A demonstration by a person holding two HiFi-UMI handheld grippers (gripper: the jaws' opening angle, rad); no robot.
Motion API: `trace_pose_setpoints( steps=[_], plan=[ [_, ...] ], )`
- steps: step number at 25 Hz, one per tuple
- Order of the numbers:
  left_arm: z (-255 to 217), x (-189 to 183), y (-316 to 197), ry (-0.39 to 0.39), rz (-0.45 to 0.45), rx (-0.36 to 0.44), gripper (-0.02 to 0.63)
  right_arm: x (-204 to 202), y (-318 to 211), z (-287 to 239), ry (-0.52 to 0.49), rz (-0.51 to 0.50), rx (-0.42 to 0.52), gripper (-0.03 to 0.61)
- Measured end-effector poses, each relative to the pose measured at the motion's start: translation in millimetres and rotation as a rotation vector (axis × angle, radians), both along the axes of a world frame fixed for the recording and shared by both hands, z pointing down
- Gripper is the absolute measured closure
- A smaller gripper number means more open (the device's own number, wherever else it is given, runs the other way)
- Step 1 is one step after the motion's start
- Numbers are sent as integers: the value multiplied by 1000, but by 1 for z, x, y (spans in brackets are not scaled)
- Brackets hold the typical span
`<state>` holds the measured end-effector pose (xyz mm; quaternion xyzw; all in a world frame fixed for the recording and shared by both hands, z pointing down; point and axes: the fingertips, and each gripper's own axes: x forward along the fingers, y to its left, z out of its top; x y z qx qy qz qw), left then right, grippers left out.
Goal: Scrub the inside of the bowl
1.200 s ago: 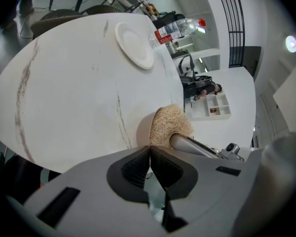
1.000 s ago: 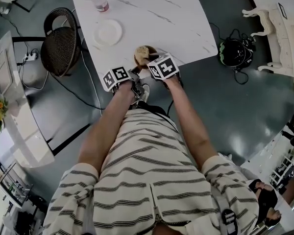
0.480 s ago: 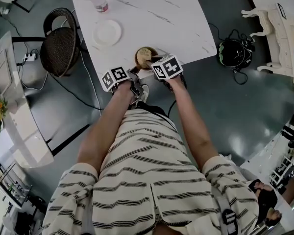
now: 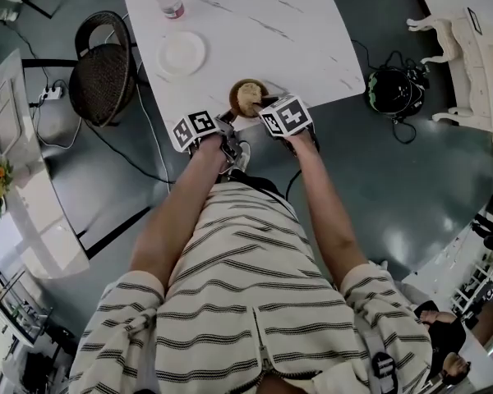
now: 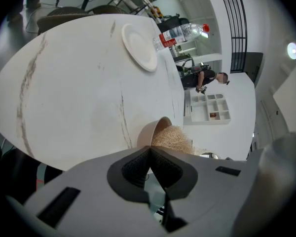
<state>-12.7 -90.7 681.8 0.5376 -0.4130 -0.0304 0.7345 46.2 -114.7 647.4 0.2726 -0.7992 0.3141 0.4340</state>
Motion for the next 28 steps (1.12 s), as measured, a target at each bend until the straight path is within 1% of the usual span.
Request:
trace_pose_setpoints(
  steps=[4,7,10,15,19,28],
  plan=[
    [0,1,0,1,2,-1,606,5,-1,1,63,-42,35,518],
    [0,1,0,0,0,-2,607,5,-3,3,87,-67,63,518],
    [0,1,0,-1,1,-3,607,8,-5,3,108,-71,81,518],
    [1,4,0,-2,12,3,607,10,-14,4,124,-63,122,518],
    [1,4,1,3,22,3,607,9,-18,5,129,-47,130,518],
    [0,5,1,1,39,10,606,1,-25,3,135,-43,153,518]
  ],
)
